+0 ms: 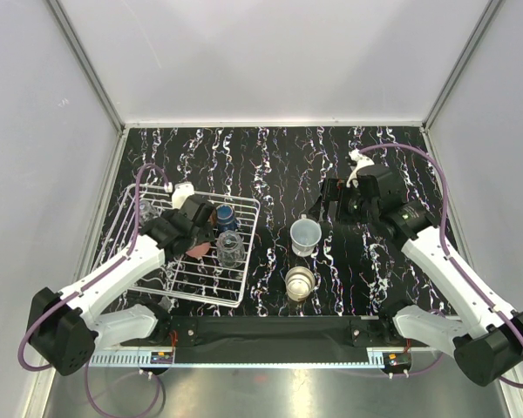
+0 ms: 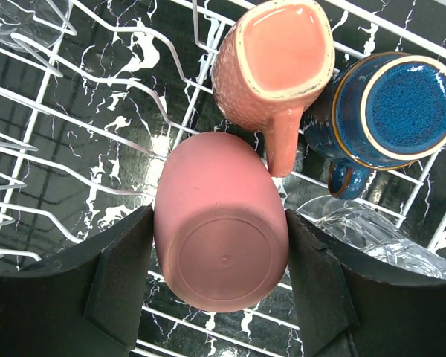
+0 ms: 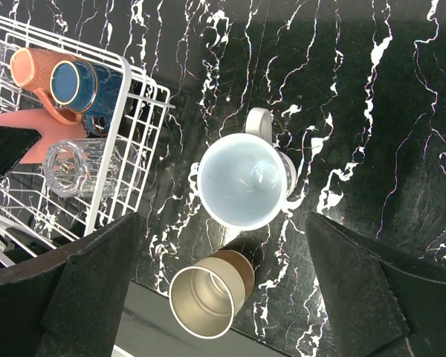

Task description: Load the cups into the dish rack

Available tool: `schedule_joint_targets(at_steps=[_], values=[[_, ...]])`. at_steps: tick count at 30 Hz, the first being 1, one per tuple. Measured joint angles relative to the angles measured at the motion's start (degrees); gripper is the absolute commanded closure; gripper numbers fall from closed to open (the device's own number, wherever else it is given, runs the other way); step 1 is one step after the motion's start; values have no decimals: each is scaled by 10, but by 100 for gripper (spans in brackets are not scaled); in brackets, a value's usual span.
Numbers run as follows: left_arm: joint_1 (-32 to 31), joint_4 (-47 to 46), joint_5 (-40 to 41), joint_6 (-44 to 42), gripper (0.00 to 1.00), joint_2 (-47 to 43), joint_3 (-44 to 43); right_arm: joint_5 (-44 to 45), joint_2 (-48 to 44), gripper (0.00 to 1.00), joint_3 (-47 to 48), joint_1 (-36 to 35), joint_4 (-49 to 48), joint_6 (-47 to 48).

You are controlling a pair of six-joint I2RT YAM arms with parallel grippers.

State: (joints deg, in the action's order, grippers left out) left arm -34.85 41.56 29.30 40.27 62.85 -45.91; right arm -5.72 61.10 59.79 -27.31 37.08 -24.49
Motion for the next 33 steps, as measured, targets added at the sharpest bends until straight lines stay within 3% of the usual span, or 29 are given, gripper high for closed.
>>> schedule_joint_targets(at_steps=[5, 11, 17, 22, 28, 33], values=[[4, -2, -7, -1, 24, -1, 1, -1, 7, 0, 0, 0, -1, -1], [6, -7, -13, -4, 8, -2, 3, -9, 15, 0, 0, 0, -4, -4], [7, -6, -16, -5, 1, -11, 3, -10, 20, 0, 0, 0, -4, -8], [7, 14, -19, -3, 1, -41, -1, -9, 34, 0, 0, 0, -5, -12], [7, 48, -24, -4, 2, -129, -50, 3, 90, 3, 0, 0, 5, -24], [7, 38, -51, -12, 5, -226, -83, 8, 145, 13, 0, 0, 19, -43]])
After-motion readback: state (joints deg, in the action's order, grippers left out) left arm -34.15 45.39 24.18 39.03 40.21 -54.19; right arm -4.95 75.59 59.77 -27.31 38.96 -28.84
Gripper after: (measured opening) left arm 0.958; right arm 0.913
